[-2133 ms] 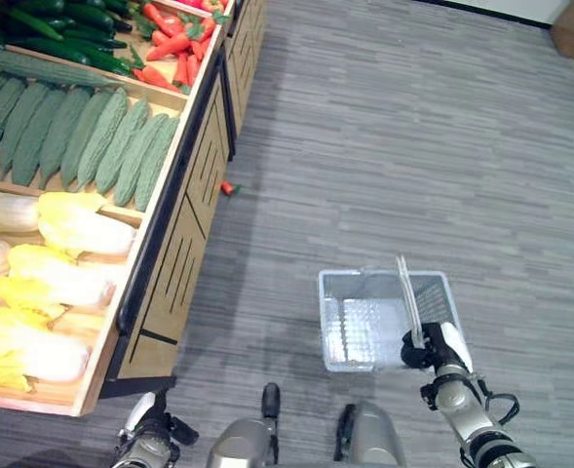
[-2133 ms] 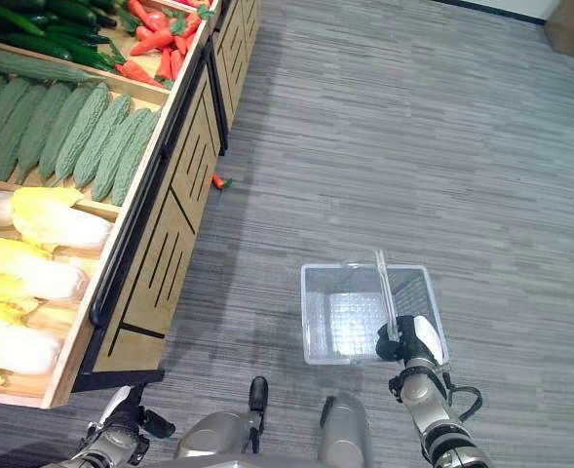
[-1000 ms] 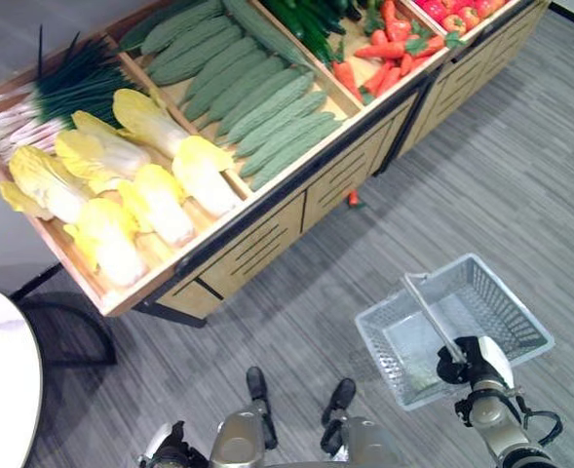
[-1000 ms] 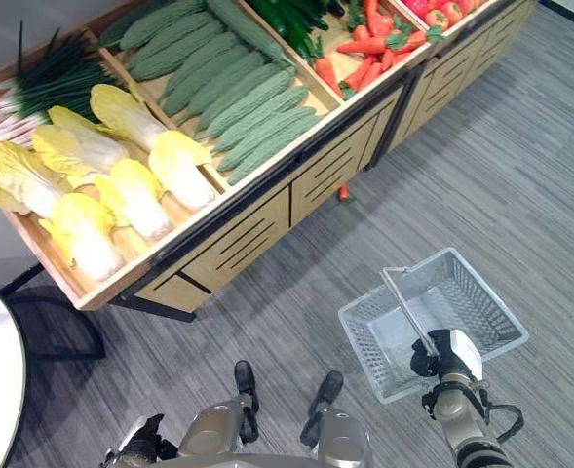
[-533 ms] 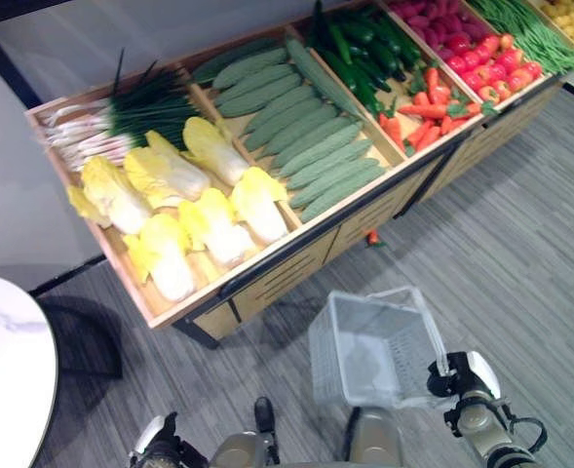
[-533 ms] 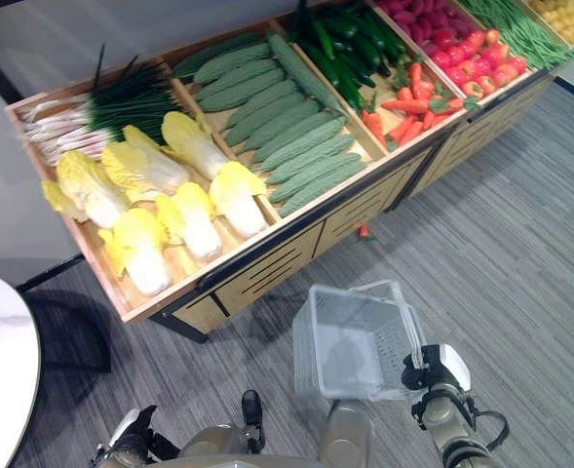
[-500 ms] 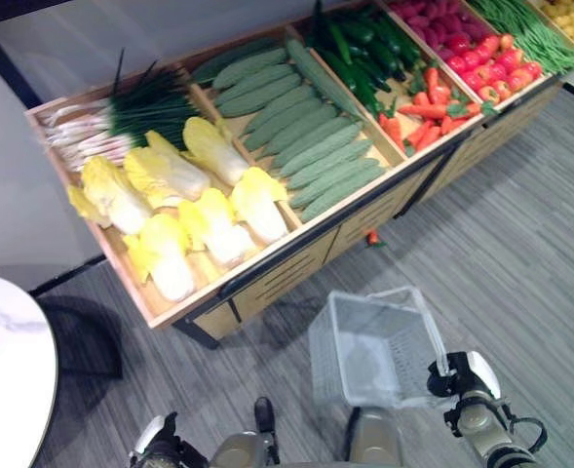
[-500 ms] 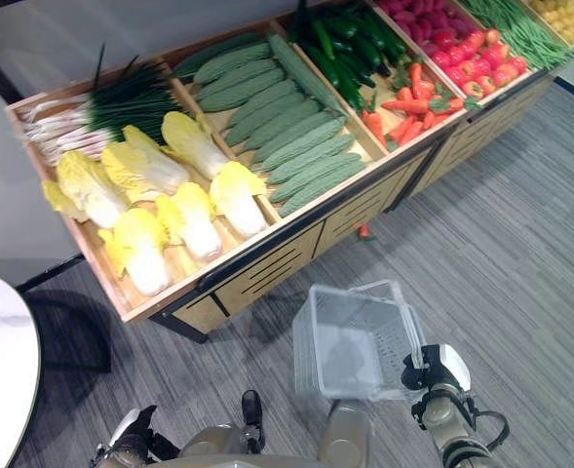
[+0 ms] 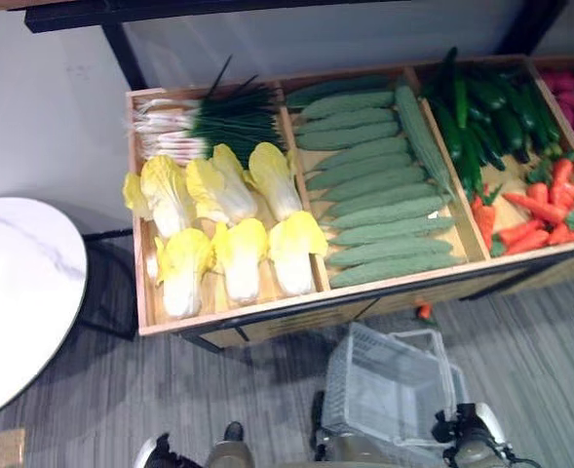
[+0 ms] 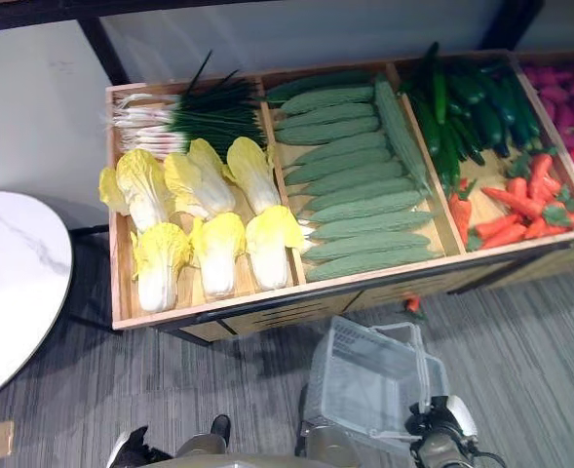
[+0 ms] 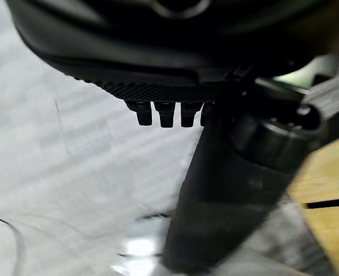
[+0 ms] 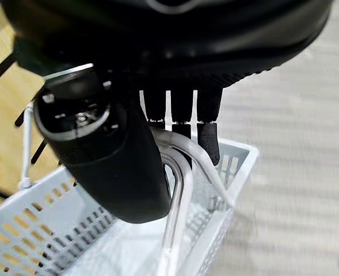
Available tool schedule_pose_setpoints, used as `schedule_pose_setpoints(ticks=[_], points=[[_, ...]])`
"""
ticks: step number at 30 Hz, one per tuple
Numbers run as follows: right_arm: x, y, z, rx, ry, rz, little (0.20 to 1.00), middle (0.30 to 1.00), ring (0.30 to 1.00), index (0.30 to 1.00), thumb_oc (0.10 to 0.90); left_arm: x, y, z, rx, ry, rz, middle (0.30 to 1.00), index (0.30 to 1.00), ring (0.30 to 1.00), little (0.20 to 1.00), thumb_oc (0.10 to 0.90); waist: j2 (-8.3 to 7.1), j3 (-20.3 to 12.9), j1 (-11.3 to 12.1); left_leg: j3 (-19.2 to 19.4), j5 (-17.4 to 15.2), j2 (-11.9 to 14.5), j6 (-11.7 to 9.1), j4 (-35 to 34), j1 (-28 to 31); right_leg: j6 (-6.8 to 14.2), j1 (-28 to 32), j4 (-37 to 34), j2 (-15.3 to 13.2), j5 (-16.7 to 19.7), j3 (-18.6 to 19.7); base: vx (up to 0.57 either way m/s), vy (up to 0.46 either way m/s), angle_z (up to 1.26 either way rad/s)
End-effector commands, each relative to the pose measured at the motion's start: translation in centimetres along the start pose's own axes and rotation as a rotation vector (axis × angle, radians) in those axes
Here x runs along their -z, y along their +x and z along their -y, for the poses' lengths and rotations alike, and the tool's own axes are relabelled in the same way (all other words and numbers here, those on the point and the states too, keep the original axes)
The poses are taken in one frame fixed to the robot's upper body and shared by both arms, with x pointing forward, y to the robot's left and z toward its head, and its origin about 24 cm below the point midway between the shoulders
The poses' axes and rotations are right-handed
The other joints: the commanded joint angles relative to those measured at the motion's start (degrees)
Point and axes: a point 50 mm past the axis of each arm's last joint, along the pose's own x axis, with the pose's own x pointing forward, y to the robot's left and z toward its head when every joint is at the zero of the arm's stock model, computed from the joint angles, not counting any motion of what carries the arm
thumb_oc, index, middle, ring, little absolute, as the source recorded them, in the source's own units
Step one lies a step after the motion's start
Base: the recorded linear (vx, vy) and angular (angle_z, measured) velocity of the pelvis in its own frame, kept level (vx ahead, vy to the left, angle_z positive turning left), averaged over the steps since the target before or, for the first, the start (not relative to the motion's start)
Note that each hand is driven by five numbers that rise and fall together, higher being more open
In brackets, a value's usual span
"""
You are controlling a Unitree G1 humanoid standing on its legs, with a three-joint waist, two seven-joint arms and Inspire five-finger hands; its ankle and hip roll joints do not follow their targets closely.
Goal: Get the vegetables into the basket
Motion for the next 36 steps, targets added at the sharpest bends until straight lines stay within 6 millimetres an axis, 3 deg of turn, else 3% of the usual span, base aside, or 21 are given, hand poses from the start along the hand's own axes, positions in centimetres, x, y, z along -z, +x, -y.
schedule_pose_setpoints(ticks=[1,4,5,6,7,9,10,11,12,13,15,16,21,22,24,25,31,36], points=[[2.6,0.5,3.5,0.152,0.048,-0.098,0.300,0.300,0.300,0.300,0.400,-0.3,0.5,-1.8,-0.128,-0.242,-0.067,1.000,1.000,1.000,1.000,0.900,2.14,-0.1,-0.7,1.6,3.9,2.5,-0.1,-6.4,-0.4,9.8,-2.0,2.3,-5.6,-0.4,3.4,0.09,-0.062,0.49],[3.2,0.2,2.8,0.143,0.040,-0.132,0.300,0.300,0.300,0.300,0.400,-0.3,0.6,-3.2,-0.237,-0.518,-0.100,1.000,1.000,1.000,1.000,0.900,2.04,-0.7,-0.1,1.7,3.5,2.6,-0.5,-6.4,-0.5,10.0,-1.0,0.7,-5.9,0.1,2.8,0.03,-0.014,-0.07],[3.4,-0.1,2.1,0.143,0.042,-0.133,0.300,0.300,0.300,0.300,0.400,-2.5,0.9,-6.2,-0.398,-0.744,-0.004,1.000,1.000,1.000,1.000,0.900,1.66,-0.8,0.5,1.4,3.2,2.3,-0.7,-6.4,-0.6,10.1,-0.8,0.4,-6.3,0.4,2.5,0.02,-0.014,-0.16],[3.5,-0.2,1.8,0.142,0.040,-0.136,0.300,0.300,0.300,0.300,0.400,-2.8,0.8,-7.5,-0.475,-0.843,0.010,1.000,1.000,1.000,1.000,0.900,1.31,-0.8,0.8,1.2,2.9,2.2,-0.7,-6.4,-0.5,10.2,-0.4,0.0,-6.6,0.5,2.3,0.03,0.001,0.03],[3.6,-0.3,1.5,0.137,0.041,-0.135,0.300,0.300,0.300,0.300,0.400,-1.4,0.8,-9.0,-0.584,-0.965,-0.071,1.000,1.000,1.000,1.000,0.900,1.06,-0.9,1.0,1.3,2.5,2.2,-0.8,-6.4,-0.2,10.4,-0.1,-0.1,-6.8,0.4,2.2,0.03,0.008,0.13],[3.5,-0.4,1.3,0.123,0.013,-0.113,0.300,0.300,0.300,0.300,0.400,-0.8,0.6,-12.8,-0.766,-1.045,-0.096,1.000,1.000,1.000,1.000,0.900,0.47,-1.5,1.2,1.8,1.7,1.8,-0.8,-6.4,0.7,10.7,0.5,-0.1,-7.3,0.5,2.5,0.05,0.051,0.05],[3.3,-0.3,1.4,0.121,0.004,-0.103,0.300,0.300,0.300,0.300,0.400,-0.8,0.5,-13.7,-0.794,-1.066,-0.089,1.000,1.000,1.000,1.000,0.900,0.34,-1.5,1.2,1.9,1.4,1.6,-0.8,-6.4,1.1,10.9,0.7,-0.1,-7.4,0.6,2.6,0.04,0.117,-0.09],[2.4,0.0,1.8,0.126,-0.026,-0.049,0.300,0.300,0.300,0.300,0.400,-1.5,0.2,-16.8,-0.882,-1.021,-0.036,1.000,1.000,1.000,1.000,0.900,0.39,-1.7,1.0,2.2,0.9,1.2,-0.8,-6.4,1.5,11.2,0.8,-0.1,-7.8,0.8,3.1,0.02,0.136,-0.10],[2.3,-0.1,1.8,0.126,-0.053,-0.016,0.300,0.300,0.300,0.300,0.400,-4.3,-1.0,-20.3,-0.997,-1.028,0.164,1.000,1.000,1.000,1.000,0.900,0.37,-2.0,1.2,2.3,0.7,1.1,-0.8,-6.4,1.6,11.4,0.7,-0.1,-8.0,0.8,3.2,0.02,0.130,-0.03],[2.7,-0.1,1.9,0.128,-0.058,-0.024,0.300,0.300,0.300,0.300,0.400,-6.5,-2.6,-22.1,-1.062,-1.034,0.343,1.000,1.000,1.000,1.000,0.900,0.36,-2.1,1.6,2.0,0.6,1.0,-0.8,-6.4,1.6,11.5,0.9,-0.1,-8.2,0.8,2.9,0.01,0.067,-0.02],[3.1,-0.3,1.8,0.126,-0.060,-0.024,0.300,0.300,0.300,0.300,0.400,-8.5,-4.4,-23.4,-1.118,-0.998,0.504,1.000,1.000,1.000,1.000,0.900,0.22,-2.2,1.8,1.7,0.5,1.0,-0.8,-6.4,1.5,11.5,1.1,-0.1,-8.3,0.7,2.6,0.01,0.003,0.02],[3.5,-0.3,1.8,0.123,-0.063,-0.039,0.300,0.300,0.300,0.300,0.400,-10.7,-6.2,-23.7,-1.128,-0.958,0.652,1.000,1.000,1.000,1.000,0.900,0.14,-2.3,2.1,1.3,0.5,0.8,-0.7,-6.4,1.4,11.5,1.3,-0.1,-8.5,0.7,2.4,0.01,0.002,0.05],[2.9,-0.2,1.8,0.102,-0.077,-0.028,0.300,0.300,0.300,0.300,0.400,-17.1,-10.4,-20.6,-0.886,-0.819,1.063,1.000,1.000,1.000,1.000,0.900,0.30,-2.2,1.6,0.9,0.6,0.8,-0.6,-6.4,1.2,11.4,1.7,-0.1,-8.6,0.6,2.0,-0.01,0.003,0.06],[2.9,-0.2,1.8,0.103,-0.077,-0.029,0.300,0.300,0.300,0.300,0.400,-17.1,-10.4,-20.6,-0.884,-0.817,1.062,1.000,1.000,1.000,1.000,0.900,0.37,-2.2,1.7,1.0,0.6,0.8,-0.6,-6.4,1.3,11.4,1.7,-0.1,-8.6,0.6,2.0,0.00,0.000,0.00],[1.8,0.0,1.7,0.087,-0.108,0.019,0.300,0.300,0.300,0.300,0.400,-19.2,-11.7,-19.0,-0.733,-0.786,1.180,1.000,1.000,1.000,1.000,0.900,0.39,-2.2,1.1,1.3,0.5,0.8,-0.6,-6.4,1.3,11.4,1.5,-0.1,-8.5,0.7,2.6,-0.02,0.002,-0.04],[1.8,0.0,1.7,0.087,-0.108,0.019,0.300,0.300,0.300,0.300,0.400,-19.2,-11.7,-19.0,-0.732,-0.786,1.180,1.000,1.000,1.000,1.000,0.900,0.39,-2.2,1.1,1.3,0.5,0.8,-0.6,-6.4,1.3,11.4,1.5,-0.1,-8.5,0.7,2.6,-0.02,-0.003,-0.08],[0.5,0.2,1.5,0.070,-0.090,0.060,0.300,0.300,0.300,0.300,0.400,-22.7,-13.3,-14.2,-0.455,-0.634,1.316,1.000,1.000,1.000,1.000,0.900,0.62,-2.5,-0.2,2.6,0.5,1.3,-0.9,-6.4,1.5,11.3,1.0,-0.1,-8.2,0.8,3.6,0.00,-0.009,-0.07],[0.7,0.1,1.3,0.070,-0.056,0.043,0.300,0.300,0.300,0.300,0.400,-23.7,-13.3,-11.8,-0.331,-0.532,1.330,1.000,1.000,1.000,1.000,0.900,0.82,-2.9,-1.1,3.6,0.4,1.7,-0.9,-6.4,1.8,11.2,0.8,-0.1,-7.8,0.6,4.4,0.01,-0.015,-0.14]])
